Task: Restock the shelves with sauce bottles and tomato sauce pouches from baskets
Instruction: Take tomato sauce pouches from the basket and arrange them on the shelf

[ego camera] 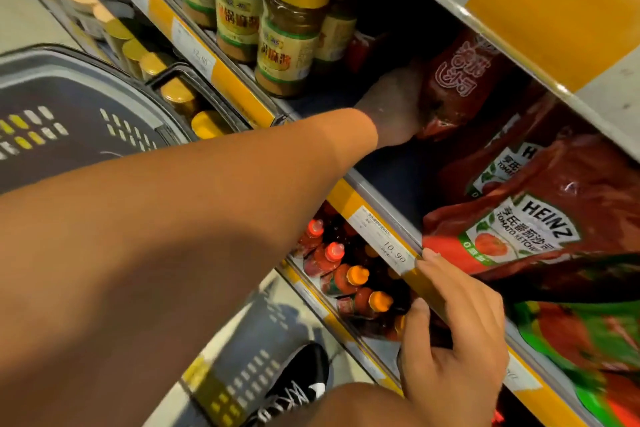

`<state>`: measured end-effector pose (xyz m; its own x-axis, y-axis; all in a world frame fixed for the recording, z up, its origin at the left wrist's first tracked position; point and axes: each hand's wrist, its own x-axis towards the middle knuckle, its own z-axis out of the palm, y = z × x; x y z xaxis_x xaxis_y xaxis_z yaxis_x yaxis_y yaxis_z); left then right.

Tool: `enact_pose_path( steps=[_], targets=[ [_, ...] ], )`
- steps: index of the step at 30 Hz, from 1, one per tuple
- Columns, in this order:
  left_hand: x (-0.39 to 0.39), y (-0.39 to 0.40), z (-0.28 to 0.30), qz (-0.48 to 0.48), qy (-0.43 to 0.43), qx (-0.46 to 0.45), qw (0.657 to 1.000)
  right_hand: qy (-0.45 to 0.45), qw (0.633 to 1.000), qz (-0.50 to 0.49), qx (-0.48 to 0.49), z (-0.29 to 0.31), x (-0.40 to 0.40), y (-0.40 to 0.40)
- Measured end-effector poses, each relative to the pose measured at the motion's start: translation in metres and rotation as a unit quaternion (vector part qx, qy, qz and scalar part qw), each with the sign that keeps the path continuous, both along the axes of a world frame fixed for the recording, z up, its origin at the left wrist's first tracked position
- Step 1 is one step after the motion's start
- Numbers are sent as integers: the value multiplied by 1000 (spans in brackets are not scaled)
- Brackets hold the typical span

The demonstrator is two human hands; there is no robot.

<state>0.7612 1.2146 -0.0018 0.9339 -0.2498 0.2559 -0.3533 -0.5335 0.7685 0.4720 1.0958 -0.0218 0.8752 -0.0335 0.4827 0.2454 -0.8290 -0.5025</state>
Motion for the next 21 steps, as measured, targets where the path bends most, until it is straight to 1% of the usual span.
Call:
enact_pose_path(
  steps=[4, 7, 8, 10, 14, 16, 19, 21],
  targets=[
    [-6, 16, 14, 17, 41, 12, 999, 19, 1000, 0, 3, 2, 0, 0],
    [-34, 45, 35, 32, 48, 63, 996, 40, 999, -20, 18, 3, 0, 1],
    [-48, 55, 41, 34, 50, 67, 996, 39, 999, -20, 16, 2, 0, -1],
    [-86, 86, 58, 42, 52, 39, 997, 35, 999, -17, 12, 5, -1, 1],
    [-176, 165, 91, 44, 72, -66, 994, 45, 999, -13, 22, 13, 0, 3],
    [-213, 209, 100, 55, 81, -73, 993, 66, 997, -24, 12, 22, 0, 8],
    [-265, 276, 103, 110, 87, -60, 988, 99, 994, -37, -5, 43, -4, 32],
    [-294, 313, 102, 152, 90, -38, 984, 103, 995, 5, 7, 60, -9, 62]
  ],
)
